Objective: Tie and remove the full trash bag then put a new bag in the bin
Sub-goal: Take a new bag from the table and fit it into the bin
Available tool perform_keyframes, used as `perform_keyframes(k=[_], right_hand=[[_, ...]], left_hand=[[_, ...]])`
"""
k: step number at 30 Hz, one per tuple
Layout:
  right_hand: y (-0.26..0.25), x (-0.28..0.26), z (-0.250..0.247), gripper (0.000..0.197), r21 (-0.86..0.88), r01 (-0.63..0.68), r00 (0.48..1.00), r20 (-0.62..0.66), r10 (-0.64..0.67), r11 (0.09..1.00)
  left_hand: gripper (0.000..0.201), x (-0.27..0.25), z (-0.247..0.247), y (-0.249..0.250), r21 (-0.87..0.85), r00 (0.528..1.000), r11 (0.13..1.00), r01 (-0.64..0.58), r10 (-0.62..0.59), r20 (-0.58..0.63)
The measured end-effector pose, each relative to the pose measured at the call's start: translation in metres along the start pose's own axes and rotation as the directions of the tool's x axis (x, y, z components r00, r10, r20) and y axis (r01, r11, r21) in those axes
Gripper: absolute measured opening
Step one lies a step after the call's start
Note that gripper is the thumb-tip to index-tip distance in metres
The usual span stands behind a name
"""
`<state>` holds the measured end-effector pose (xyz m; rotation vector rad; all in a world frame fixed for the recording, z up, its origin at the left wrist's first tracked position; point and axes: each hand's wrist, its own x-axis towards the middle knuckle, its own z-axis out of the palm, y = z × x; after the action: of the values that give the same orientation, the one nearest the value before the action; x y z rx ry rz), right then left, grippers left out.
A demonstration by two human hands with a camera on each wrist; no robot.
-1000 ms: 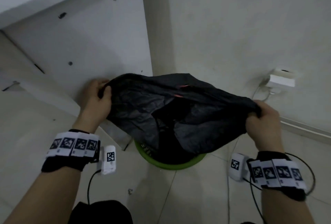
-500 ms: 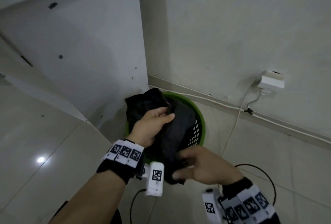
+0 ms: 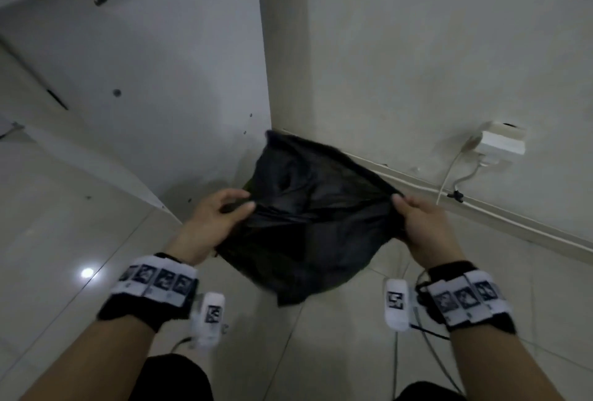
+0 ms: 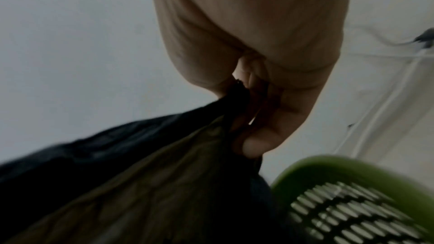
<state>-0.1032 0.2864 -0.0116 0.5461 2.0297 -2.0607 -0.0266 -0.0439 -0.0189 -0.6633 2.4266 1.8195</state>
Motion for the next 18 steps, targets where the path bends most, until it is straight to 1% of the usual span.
perform_keyframes(k=[1, 2, 3, 4, 5, 6, 7, 8, 9, 11, 12, 13, 14, 16, 18], right_hand=[[0.004, 0.005, -0.018, 0.024, 0.055, -0.049, 0.997, -0.050, 0.052, 0.997], [0.007, 0.009, -0.035, 0.023, 0.074, -0.093, 0.991, -0.085, 0.100, 0.993], [0.012, 0.012, -0.048, 0.020, 0.034, -0.146, 0.984, -0.100, 0.149, 0.989], [0.019, 0.014, -0.058, 0.017, -0.059, -0.202, 0.976, -0.095, 0.196, 0.978], [0.028, 0.017, -0.064, 0.016, -0.197, -0.248, 0.969, -0.073, 0.238, 0.948], [0.036, 0.019, -0.067, 0.017, -0.356, -0.274, 0.959, -0.037, 0.280, 0.893], [0.044, 0.020, -0.066, 0.020, -0.502, -0.261, 0.954, -0.002, 0.301, 0.825], [0.048, 0.022, -0.062, 0.026, -0.604, -0.214, 0.959, 0.021, 0.283, 0.768], [0.050, 0.027, -0.057, 0.036, -0.647, -0.145, 0.974, 0.040, 0.224, 0.748], [0.050, 0.036, -0.040, 0.054, -0.619, 0.013, 0.992, 0.110, 0.070, 0.786], [0.049, 0.041, -0.028, 0.059, -0.580, 0.062, 0.991, 0.135, 0.020, 0.812], [0.050, 0.046, -0.015, 0.062, -0.562, 0.081, 0.989, 0.150, 0.005, 0.823], [0.051, 0.050, -0.003, 0.064, -0.576, 0.087, 0.987, 0.161, 0.009, 0.813], [0.060, 0.057, 0.016, 0.064, -0.669, 0.130, 0.980, 0.197, 0.006, 0.732], [0.070, 0.055, 0.022, 0.052, -0.727, 0.197, 0.975, 0.213, -0.057, 0.658]], left_hand=[[0.014, 0.002, -0.020, -0.011, 0.038, 0.998, 0.998, 0.045, -0.043, -0.043], [0.012, 0.003, -0.036, -0.022, 0.056, 0.992, 0.993, 0.100, -0.096, -0.082], [0.014, 0.000, -0.047, -0.032, 0.080, 0.981, 0.983, 0.168, -0.158, -0.111], [0.017, -0.002, -0.055, -0.042, 0.122, 0.966, 0.962, 0.244, -0.230, -0.120], [0.019, -0.006, -0.059, -0.051, 0.162, 0.947, 0.934, 0.317, -0.303, -0.107], [0.021, -0.008, -0.060, -0.058, 0.190, 0.925, 0.906, 0.379, -0.370, -0.082], [0.025, -0.009, -0.058, -0.062, 0.217, 0.909, 0.884, 0.415, -0.414, -0.053], [0.035, -0.007, -0.056, -0.064, 0.264, 0.906, 0.871, 0.415, -0.422, -0.030], [0.049, -0.003, -0.053, -0.064, 0.319, 0.918, 0.869, 0.379, -0.397, -0.007], [0.077, 0.008, -0.042, -0.057, 0.394, 0.948, 0.877, 0.276, -0.316, 0.038], [0.085, 0.015, -0.034, -0.052, 0.393, 0.958, 0.889, 0.235, -0.279, 0.059], [0.086, 0.021, -0.024, -0.046, 0.379, 0.963, 0.902, 0.205, -0.254, 0.086], [0.084, 0.027, -0.014, -0.044, 0.362, 0.964, 0.914, 0.182, -0.239, 0.118], [0.075, 0.037, 0.005, -0.044, 0.385, 0.960, 0.913, 0.135, -0.216, 0.176], [0.067, 0.040, 0.014, -0.051, 0.456, 0.969, 0.886, 0.082, -0.177, 0.170]])
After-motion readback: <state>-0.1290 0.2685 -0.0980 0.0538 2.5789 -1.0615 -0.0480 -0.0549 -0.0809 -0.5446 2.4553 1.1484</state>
